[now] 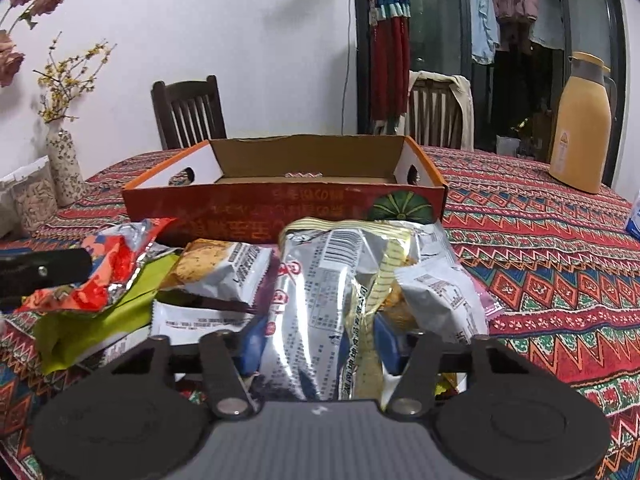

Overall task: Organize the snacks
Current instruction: 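Lower the right gripper onto the silver yellow-edged packet and close it, then grasp the orange-blue snack bag with the left gripper while the right gripper holds the silver packet, then carry both packets over the orange box and open both grippers, then lift both open grippers out of the box back toward the pile, then lower the right gripper onto the white printed packet and close it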

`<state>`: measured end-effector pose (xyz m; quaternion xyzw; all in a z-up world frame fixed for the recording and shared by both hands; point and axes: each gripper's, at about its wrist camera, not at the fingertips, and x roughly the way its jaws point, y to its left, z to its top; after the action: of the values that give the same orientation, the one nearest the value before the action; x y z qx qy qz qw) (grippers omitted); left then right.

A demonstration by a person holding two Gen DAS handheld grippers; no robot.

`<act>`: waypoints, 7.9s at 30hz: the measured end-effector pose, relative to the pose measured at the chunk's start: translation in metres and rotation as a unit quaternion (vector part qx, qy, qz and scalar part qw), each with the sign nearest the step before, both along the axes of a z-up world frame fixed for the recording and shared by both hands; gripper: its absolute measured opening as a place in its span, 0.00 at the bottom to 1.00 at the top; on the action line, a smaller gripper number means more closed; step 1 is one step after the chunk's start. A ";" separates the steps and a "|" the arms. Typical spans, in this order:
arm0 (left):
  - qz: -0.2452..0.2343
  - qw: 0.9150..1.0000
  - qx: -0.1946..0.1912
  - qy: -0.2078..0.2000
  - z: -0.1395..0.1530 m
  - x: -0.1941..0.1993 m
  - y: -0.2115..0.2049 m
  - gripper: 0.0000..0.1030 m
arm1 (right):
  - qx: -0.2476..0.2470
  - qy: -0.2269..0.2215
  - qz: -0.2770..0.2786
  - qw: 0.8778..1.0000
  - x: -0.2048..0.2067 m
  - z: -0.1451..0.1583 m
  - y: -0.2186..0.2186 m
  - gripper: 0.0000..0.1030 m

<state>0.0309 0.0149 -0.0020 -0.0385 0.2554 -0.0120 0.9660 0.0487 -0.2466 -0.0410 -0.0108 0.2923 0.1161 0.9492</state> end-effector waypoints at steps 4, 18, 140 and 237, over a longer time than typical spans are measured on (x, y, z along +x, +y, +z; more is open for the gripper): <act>0.003 1.000 0.000 0.003 0.000 0.001 0.001 1.00 | 0.004 -0.011 0.012 1.000 -0.005 0.005 0.001 0.34; 0.006 1.000 -0.003 0.029 0.008 0.016 -0.008 1.00 | 0.031 -0.057 0.007 0.998 -0.018 0.025 -0.013 0.33; 0.108 0.994 0.000 -0.029 0.048 0.185 -0.010 1.00 | 0.082 -0.075 -0.044 0.993 0.174 0.057 -0.010 1.00; 0.087 0.996 0.017 -0.009 -0.019 0.044 0.038 1.00 | 0.063 -0.040 -0.035 0.997 0.014 -0.010 -0.075 0.44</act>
<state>0.0754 0.0533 -0.0211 -0.0444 0.2429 0.0762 0.9660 0.0629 -0.3217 -0.0506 0.0549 0.2466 0.1007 0.9623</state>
